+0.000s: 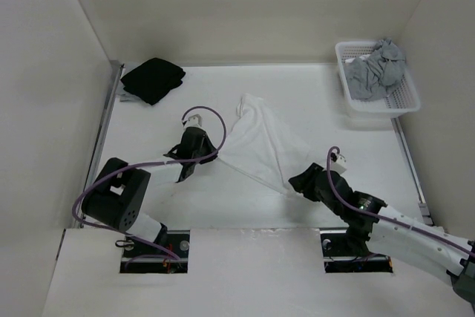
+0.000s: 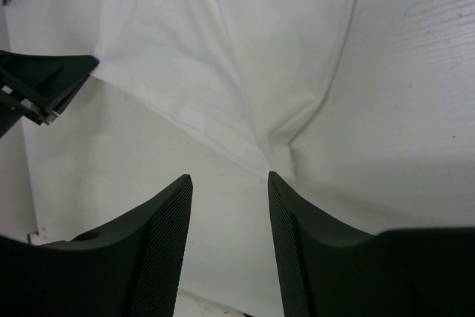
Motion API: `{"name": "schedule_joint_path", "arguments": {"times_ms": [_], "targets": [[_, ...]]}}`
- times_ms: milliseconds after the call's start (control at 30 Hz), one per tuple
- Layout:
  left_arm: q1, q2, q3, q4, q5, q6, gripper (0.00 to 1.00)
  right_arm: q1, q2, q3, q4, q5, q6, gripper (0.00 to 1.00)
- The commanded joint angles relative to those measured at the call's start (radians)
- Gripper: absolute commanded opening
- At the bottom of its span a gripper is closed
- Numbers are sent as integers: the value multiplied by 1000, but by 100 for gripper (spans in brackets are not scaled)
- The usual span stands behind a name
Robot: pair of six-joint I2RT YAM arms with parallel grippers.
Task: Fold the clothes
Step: Flatten the tank top out
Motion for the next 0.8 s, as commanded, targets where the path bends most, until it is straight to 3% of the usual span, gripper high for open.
{"name": "schedule_joint_path", "arguments": {"times_ms": [0, 133, 300, 567, 767], "targets": [[21, -87, -40, 16, 2, -13, 4, -28, 37, 32, -78, 18, -15, 51], [61, -182, -103, -5, 11, -41, 3, -41, 121, 32, -32, 0, -13, 50], [70, -261, -156, -41, 16, -38, 4, -38, 157, 41, 36, -23, -36, 41], [73, -288, -189, -30, 28, -47, 4, 21, 169, 1, 24, -88, 33, 49], [75, -317, -195, -38, 31, -48, 4, 32, 223, -10, 62, -91, 54, 38]]}}
